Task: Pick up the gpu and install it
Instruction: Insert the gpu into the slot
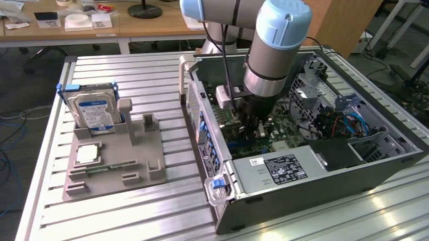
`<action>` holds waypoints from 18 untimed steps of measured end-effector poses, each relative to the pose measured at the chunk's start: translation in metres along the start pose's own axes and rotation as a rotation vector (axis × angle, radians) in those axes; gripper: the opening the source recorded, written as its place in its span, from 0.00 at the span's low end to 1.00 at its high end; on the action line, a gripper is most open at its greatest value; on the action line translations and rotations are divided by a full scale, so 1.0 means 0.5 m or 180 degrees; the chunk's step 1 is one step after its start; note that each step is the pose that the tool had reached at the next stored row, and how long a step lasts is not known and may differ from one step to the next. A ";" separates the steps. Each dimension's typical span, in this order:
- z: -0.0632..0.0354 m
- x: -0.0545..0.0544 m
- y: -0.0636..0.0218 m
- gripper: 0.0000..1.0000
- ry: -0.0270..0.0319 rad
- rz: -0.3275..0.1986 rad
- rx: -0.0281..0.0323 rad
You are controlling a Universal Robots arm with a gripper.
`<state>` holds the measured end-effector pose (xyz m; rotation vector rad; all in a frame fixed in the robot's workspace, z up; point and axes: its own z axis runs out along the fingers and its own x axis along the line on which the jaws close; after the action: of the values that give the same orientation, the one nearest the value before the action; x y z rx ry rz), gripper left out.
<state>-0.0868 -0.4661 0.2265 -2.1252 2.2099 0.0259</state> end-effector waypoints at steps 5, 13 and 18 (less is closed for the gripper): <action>0.001 0.002 0.000 0.28 0.0000 0.0006 0.0001; 0.013 0.003 0.000 0.28 0.0003 0.0006 0.0000; 0.016 0.003 0.000 0.28 0.0001 0.0006 0.0000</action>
<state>-0.0868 -0.4672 0.2184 -2.1234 2.2120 0.0254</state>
